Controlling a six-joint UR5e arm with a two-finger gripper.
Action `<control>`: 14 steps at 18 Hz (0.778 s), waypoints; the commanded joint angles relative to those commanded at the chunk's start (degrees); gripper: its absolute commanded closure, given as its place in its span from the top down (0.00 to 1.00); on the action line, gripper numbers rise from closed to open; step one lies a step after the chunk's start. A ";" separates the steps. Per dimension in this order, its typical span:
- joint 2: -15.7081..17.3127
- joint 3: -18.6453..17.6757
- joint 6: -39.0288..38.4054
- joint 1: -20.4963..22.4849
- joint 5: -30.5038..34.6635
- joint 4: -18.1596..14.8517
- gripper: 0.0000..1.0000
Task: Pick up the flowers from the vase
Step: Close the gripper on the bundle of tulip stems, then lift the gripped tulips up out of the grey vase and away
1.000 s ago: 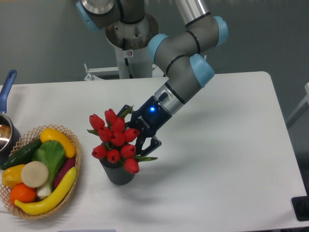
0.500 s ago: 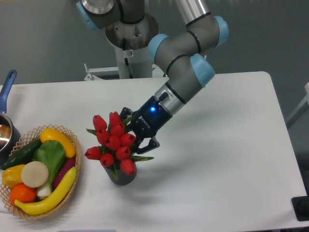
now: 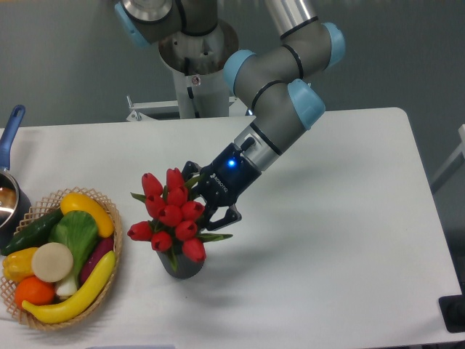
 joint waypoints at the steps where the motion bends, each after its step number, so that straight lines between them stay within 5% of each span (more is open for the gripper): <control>1: 0.17 0.00 -1.05 0.09 -0.53 0.00 0.43; 14: 4.92 0.88 -9.23 1.14 -4.22 0.00 0.43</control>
